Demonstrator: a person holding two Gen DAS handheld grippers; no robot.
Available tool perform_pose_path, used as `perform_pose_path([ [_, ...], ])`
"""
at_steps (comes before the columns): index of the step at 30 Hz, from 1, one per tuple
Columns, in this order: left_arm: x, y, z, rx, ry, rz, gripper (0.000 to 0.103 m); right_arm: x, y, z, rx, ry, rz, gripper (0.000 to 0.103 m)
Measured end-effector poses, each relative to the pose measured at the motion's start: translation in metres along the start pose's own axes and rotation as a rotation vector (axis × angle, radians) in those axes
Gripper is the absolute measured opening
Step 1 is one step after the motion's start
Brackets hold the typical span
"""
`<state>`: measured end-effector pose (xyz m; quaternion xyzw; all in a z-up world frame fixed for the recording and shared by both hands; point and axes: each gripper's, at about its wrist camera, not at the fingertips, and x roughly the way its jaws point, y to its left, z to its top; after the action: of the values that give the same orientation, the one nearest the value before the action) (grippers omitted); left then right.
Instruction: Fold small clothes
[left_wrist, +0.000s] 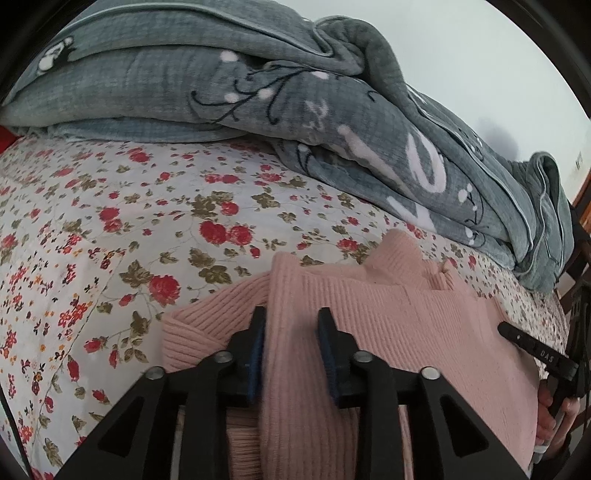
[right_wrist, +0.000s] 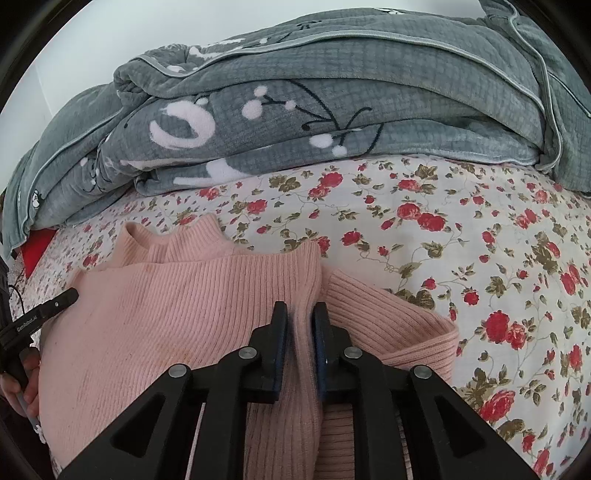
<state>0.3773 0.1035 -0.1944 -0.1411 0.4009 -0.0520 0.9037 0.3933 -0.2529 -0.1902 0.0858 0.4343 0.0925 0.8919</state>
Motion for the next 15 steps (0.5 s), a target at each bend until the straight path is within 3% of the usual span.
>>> perform_pose_path([
  [5,-0.004,-0.010,-0.002,0.059,-0.006,0.021,0.045,-0.002,0.007,0.000,-0.042,0.001,-0.007,0.045],
  [9,-0.027,-0.012,-0.004,0.068,-0.080,0.042,0.053,-0.015,0.008,0.000,-0.041,0.005,-0.024,0.046],
  [12,-0.052,-0.010,-0.006,0.044,-0.118,0.013,0.060,-0.040,0.011,0.001,-0.062,-0.012,-0.047,0.048],
  [15,-0.067,-0.017,-0.016,0.069,-0.087,0.016,0.065,-0.075,0.005,-0.007,-0.046,-0.065,-0.064,0.065],
])
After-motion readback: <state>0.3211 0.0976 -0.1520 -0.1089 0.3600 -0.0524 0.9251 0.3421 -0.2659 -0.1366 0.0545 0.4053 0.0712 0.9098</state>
